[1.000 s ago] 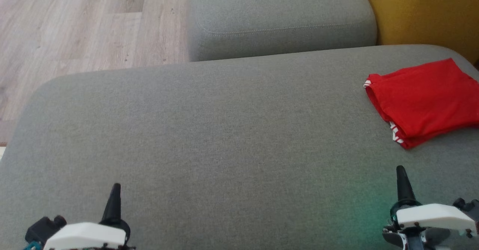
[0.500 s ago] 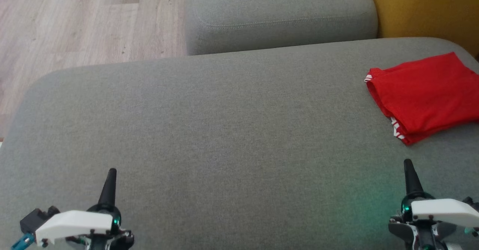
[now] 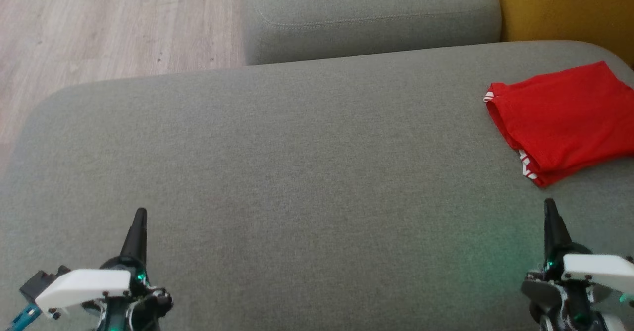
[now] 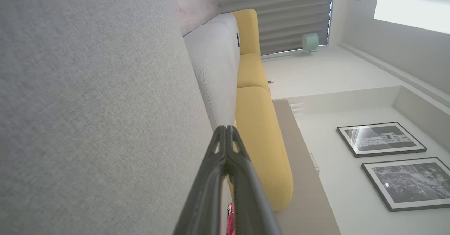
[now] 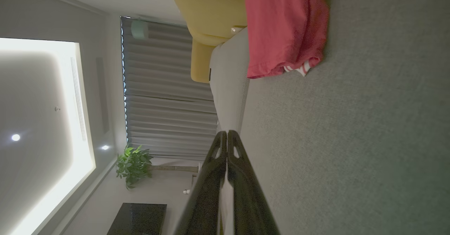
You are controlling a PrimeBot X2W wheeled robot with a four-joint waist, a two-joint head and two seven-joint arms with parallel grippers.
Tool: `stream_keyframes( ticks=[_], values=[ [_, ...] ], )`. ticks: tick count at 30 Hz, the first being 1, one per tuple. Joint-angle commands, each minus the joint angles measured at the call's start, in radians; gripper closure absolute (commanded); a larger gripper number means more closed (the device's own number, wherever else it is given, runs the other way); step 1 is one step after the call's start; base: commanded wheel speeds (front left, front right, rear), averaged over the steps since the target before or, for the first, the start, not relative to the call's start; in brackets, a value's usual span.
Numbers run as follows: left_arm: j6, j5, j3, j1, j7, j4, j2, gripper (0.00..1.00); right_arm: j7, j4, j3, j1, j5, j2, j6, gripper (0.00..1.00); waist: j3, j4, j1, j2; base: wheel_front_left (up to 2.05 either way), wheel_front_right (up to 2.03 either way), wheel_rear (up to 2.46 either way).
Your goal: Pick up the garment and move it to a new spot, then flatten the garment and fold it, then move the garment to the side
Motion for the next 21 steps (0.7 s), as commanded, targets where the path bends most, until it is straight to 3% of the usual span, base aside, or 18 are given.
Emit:
stream_keyframes(
  ticks=[1,13,21],
  values=[
    [-0.010,-0.026,0.040,-0.067,0.009,-0.026,0.011,1.00,0.014,-0.044,0.014,-0.065,0.028,-0.004,0.002,1.00,0.002,0.000,0.0000,0.0000,0.00,0.00,0.00],
    [-0.031,-0.173,0.066,-0.109,0.045,-0.011,0.009,1.00,0.048,-0.062,-0.010,-0.085,0.166,-0.004,0.002,1.00,0.021,-0.003,0.0000,0.0000,0.00,0.00,0.00],
    [-0.032,-0.175,0.069,-0.111,0.048,-0.011,0.007,1.00,0.049,-0.063,-0.011,-0.086,0.171,-0.004,0.002,1.00,0.022,-0.003,0.0000,0.0000,0.00,0.00,0.00]
  ],
)
